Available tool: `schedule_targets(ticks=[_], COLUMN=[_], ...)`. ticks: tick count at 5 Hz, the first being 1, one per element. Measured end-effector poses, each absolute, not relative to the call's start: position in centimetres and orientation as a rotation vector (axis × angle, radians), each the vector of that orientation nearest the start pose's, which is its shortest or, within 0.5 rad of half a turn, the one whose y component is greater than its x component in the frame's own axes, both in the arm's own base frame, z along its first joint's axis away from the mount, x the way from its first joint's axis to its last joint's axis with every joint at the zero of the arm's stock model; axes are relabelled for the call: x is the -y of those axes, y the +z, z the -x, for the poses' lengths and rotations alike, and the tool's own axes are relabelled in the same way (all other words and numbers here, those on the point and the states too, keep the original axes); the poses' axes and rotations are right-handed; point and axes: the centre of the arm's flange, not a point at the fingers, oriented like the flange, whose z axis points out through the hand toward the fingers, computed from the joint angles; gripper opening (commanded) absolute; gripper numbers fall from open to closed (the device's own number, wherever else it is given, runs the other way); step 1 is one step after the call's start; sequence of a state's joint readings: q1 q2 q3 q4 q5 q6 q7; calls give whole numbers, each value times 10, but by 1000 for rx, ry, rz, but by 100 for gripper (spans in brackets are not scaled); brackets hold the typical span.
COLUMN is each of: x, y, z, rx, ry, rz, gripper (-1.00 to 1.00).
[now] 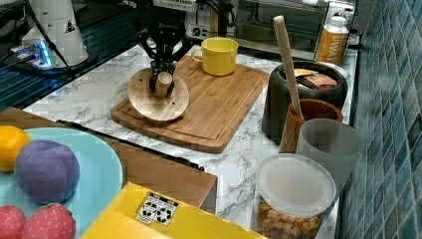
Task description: Place the lid on the board.
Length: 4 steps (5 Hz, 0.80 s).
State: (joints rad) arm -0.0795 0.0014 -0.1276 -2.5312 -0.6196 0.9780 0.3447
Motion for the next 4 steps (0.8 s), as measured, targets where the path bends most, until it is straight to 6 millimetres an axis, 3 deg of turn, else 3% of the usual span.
schedule_targets(ticks=[1, 2, 4], x=[81, 77, 78], y=[279, 283, 283], z=[-455, -460, -461], rx=[-1339, -1320, -1343], ry=[-411, -466, -459], rz=[3124, 3082, 3061], gripper=[-100, 100, 100])
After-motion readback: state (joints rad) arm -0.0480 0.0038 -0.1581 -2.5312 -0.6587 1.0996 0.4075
